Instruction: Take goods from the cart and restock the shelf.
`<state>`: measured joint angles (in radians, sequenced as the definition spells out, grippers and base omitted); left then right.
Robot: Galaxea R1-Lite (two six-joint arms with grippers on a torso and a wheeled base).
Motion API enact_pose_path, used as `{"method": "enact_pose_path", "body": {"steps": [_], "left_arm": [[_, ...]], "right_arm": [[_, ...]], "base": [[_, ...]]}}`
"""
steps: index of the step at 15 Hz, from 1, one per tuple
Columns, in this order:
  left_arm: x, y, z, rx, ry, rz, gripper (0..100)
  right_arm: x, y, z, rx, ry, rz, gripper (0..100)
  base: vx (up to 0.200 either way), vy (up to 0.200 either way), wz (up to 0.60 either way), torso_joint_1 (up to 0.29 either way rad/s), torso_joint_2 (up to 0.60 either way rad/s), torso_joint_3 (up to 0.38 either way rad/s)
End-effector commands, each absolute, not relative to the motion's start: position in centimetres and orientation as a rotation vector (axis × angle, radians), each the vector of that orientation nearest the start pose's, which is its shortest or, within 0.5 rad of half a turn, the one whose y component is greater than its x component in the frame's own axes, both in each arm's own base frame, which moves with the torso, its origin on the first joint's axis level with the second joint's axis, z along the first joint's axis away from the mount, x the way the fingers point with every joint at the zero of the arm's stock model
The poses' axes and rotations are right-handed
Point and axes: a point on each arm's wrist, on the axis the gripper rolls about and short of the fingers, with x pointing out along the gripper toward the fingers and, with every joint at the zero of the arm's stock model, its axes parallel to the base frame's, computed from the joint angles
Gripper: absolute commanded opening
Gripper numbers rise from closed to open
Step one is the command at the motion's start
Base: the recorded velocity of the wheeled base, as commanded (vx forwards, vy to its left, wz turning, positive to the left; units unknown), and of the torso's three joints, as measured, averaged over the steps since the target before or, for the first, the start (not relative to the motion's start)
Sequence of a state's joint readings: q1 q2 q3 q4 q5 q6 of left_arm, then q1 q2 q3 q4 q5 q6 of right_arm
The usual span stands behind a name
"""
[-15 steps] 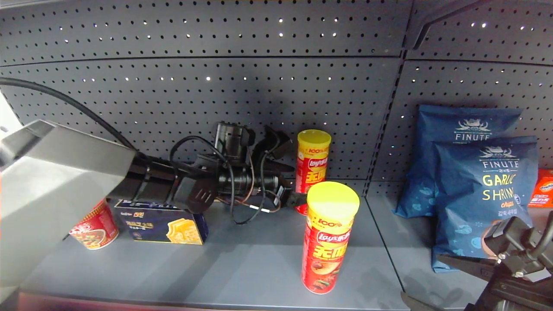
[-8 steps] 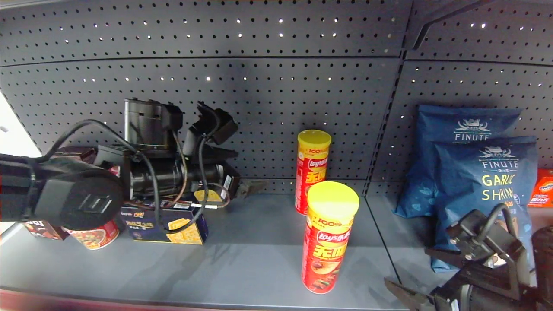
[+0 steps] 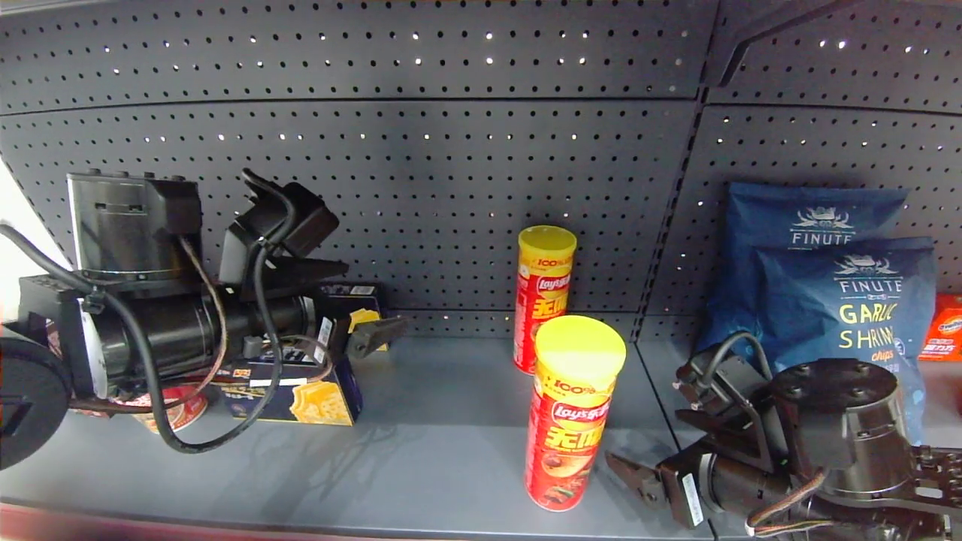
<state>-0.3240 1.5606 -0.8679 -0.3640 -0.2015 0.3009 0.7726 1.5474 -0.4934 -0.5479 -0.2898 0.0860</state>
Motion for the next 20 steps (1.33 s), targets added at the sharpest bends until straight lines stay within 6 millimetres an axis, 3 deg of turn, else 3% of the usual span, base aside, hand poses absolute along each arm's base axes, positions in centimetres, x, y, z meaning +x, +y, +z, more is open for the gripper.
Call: {"method": "enact_pose_path", "body": {"steps": [1, 10, 20], "left_arm": [[25.8, -8.5, 21.9, 0.306, 0.236, -0.544, 100], [26.0, -8.6, 21.4, 0.310, 0.252, -0.546, 100], [26.3, -8.6, 20.9, 0.311, 0.268, -0.549, 100]], "right_arm": [[17.5, 16.1, 13.1, -0.188, 0.480, 0.449, 100], [18.7, 17.2, 12.3, -0.194, 0.495, 0.454, 100], [18.3, 17.5, 12.1, -0.205, 0.501, 0.475, 100]], "base": [[0.000, 0.000, 0.00, 0.000, 0.00, 0.000], [0.000, 0.000, 0.00, 0.000, 0.00, 0.000], [0.000, 0.000, 0.00, 0.000, 0.00, 0.000]]}}
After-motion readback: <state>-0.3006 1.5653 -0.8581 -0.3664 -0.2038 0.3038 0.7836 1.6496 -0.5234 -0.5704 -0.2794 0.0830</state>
